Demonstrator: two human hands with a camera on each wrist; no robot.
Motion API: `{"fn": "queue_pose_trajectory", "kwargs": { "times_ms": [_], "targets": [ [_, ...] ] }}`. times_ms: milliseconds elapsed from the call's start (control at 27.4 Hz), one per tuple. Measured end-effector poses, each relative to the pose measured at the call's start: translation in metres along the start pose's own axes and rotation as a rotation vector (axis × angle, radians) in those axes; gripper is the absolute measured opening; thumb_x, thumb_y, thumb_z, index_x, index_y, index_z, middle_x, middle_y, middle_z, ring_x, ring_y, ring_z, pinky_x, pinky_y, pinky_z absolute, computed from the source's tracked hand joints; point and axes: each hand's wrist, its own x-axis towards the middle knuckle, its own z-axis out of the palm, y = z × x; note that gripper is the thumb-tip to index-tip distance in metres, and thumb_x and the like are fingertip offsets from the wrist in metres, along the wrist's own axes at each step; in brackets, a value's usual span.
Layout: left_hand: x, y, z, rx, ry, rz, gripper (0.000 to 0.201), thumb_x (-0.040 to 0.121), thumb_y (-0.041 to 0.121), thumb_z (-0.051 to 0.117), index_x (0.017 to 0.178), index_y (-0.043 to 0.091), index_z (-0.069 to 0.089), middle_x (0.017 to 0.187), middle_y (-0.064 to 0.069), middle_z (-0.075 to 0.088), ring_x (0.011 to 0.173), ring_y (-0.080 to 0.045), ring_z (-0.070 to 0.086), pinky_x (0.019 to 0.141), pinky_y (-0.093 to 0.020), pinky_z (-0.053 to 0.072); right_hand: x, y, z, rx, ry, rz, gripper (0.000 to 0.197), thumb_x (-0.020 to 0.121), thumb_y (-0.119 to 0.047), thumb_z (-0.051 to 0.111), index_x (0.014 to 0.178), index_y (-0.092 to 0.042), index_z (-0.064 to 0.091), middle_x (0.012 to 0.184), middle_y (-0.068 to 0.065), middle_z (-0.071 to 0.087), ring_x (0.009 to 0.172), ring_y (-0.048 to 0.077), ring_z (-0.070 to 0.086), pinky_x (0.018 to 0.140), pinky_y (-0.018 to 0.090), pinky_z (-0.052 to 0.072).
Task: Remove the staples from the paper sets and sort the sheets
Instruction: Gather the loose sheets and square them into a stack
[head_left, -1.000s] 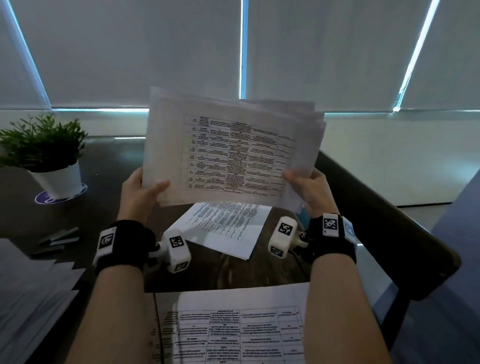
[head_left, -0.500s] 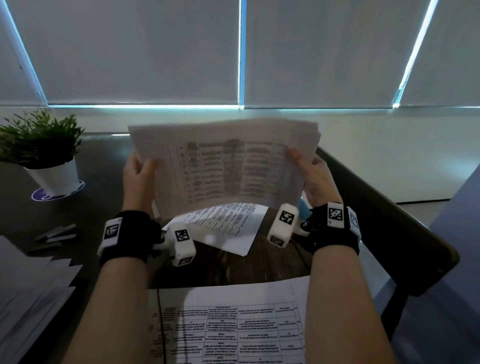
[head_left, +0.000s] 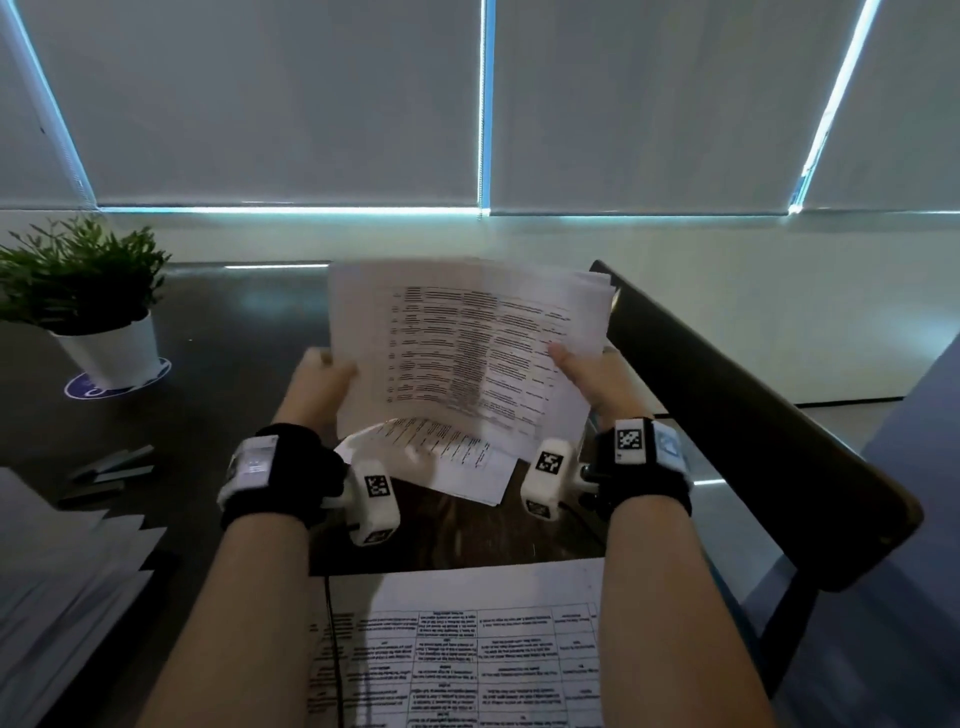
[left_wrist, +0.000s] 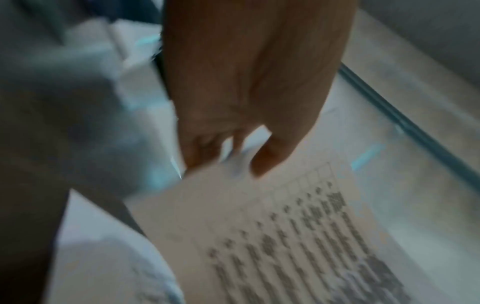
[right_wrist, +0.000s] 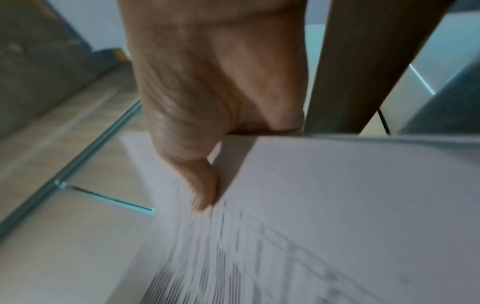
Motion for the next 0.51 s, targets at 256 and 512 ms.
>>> {"fn": "queue_pose_trajectory", "kwargs": {
  "times_ms": [256,512],
  "targets": [
    [-0.007,-0.024,0.01,0.939,-0.241,-0.233,0.047,0.084,0.036,0.071,0.107,-0.004,0.062,0.103,-0.014,0.063,0.085,-0.024,0.053,0.072,-0.027,0.038,0.005,0.017,-0.006,0.247,0.331,0.289,0.039,0.098,-0.018,0.055,0.134,-0.002,0.053,0.136,0.017,0.056,0.128,0.031,0.052,0.092,0.027,0.046],
    [-0.007,-0.036,0.023,0.981,-0.2,-0.184,0.037,0.079,0.024,0.074,0.104,0.001,0.061,0.114,-0.017,0.061,0.109,-0.034,0.057,0.087,-0.035,0.048,0.009,0.03,0.006,0.573,0.302,0.473,0.03,0.091,0.015,0.032,0.107,-0.001,0.052,0.112,0.022,0.058,0.104,0.041,0.059,0.085,0.053,0.053]
  ]
}}
